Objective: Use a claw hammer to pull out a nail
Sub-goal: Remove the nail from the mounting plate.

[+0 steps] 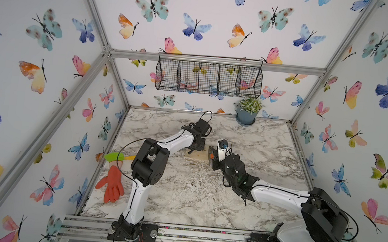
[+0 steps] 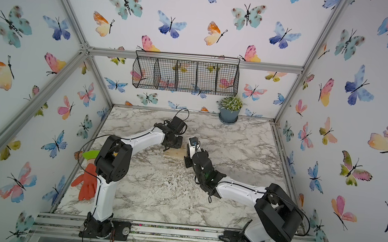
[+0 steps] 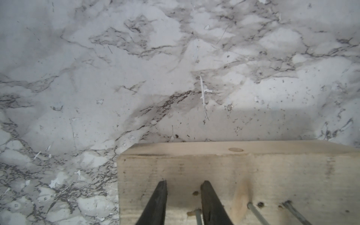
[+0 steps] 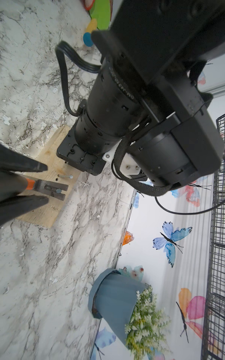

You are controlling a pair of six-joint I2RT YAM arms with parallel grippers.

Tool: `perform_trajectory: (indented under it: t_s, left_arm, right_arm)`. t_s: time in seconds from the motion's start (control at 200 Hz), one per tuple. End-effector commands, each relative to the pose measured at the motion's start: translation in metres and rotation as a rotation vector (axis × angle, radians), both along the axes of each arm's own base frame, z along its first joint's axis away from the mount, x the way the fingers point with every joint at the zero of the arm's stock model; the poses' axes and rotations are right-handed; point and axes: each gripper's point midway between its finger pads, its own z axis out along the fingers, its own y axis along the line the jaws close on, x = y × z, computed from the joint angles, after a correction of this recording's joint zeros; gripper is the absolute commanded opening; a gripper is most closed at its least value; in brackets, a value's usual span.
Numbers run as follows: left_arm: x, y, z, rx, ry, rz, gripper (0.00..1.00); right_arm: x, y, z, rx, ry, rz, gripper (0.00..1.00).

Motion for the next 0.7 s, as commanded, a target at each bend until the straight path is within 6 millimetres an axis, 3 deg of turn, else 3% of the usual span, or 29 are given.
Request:
perform_trajectory:
  t_s: [0.0, 0.18, 0.466, 0.696]
  left_arm:
    - [-0.083, 0.049, -0.140, 0.198, 0.410, -0.008, 0.30]
    - [-0.085, 0.053, -0.142, 0.222, 0.413, -0.016, 0.30]
    - [-0.089, 0.050, -0.143, 0.220, 0.427, -0.036, 0.30]
    - [-0.086, 0.039, -0.125, 0.153, 0.420, -0.049, 0.30]
  right_arm:
    - [-0.008, 0.006, -0.010, -0.032, -0.035, 0.032, 0.03]
    - [-0.007, 0.005, -0.009, -0.026, -0.033, 0.025, 0.03]
    - [-0.002, 0.015, 0.022, -0.023, -0.041, 0.036, 0.03]
    - [-0.003, 0.020, 0.025, -0.008, -0.031, 0.056, 0.03]
